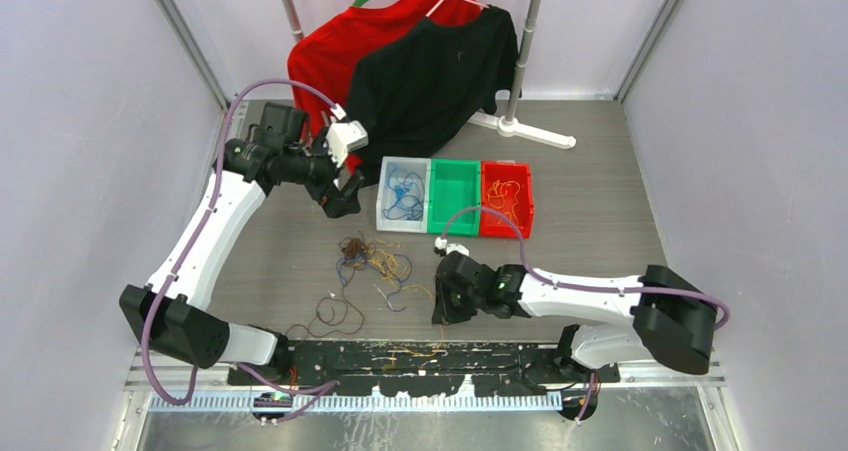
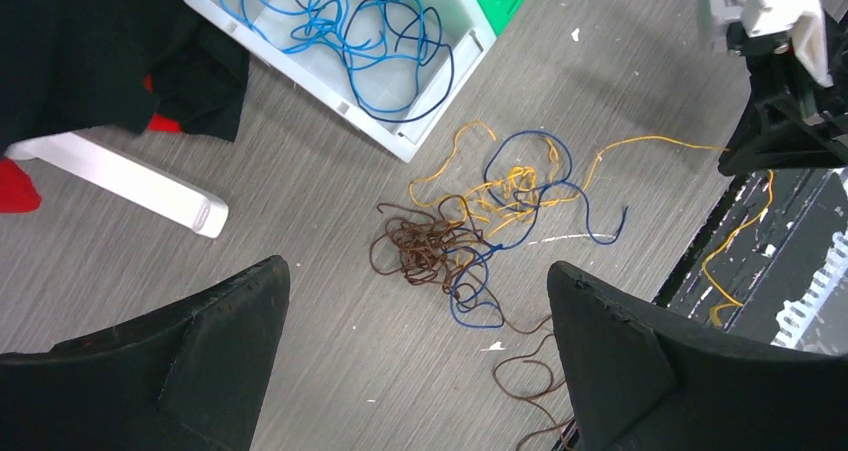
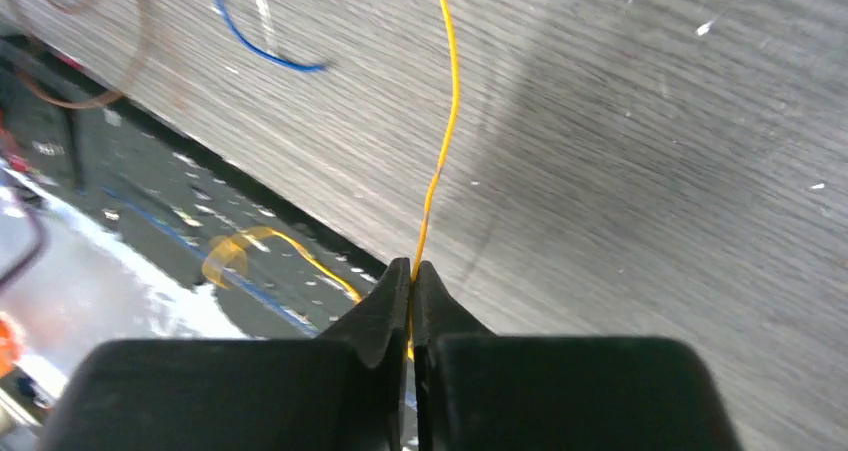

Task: Untangle the cables

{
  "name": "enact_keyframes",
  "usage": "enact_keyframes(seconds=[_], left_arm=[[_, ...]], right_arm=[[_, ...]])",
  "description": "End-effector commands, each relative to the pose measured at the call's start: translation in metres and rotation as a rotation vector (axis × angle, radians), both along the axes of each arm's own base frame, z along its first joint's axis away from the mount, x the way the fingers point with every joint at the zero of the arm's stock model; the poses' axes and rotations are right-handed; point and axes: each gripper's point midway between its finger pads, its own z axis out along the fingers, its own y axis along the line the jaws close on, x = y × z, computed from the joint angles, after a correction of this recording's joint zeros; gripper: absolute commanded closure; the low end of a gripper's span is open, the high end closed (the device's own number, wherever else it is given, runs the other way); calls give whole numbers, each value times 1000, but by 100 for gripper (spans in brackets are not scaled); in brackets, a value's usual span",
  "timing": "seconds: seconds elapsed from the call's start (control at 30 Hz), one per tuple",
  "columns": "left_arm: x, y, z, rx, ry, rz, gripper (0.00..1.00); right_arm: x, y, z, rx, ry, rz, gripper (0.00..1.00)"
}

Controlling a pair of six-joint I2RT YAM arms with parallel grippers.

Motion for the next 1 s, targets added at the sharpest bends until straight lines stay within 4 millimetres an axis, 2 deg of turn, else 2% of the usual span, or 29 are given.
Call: enact_keyframes(seconds=[0.0,0.1,0.27,0.47,0.63,0.83,0.97], left_arm=[[-11,-7,24,-65,-44,-42,0],[-24,-10,28,-84,-52,-98,1],[-58,-13,41,-137,-78,-214,1],[-86,-22,51,-199,-108,-310,1],[-91,-24,48,-211,-199,-339,0],[-109,-34,36,-261,-165,-378,4],[-105,-39,32,-291,-206,-351,7]], right_arm=[[29,19,74,135,-168,4,99],[40,20,117,188,-275,21,99],[53,24,187,288,-435,62,99],[54,51,252,445,-550,173,99],[52,77,283,538,-588,267,99],[49,101,308,633,-601,331,99],[47,111,327,695,-615,356,99]])
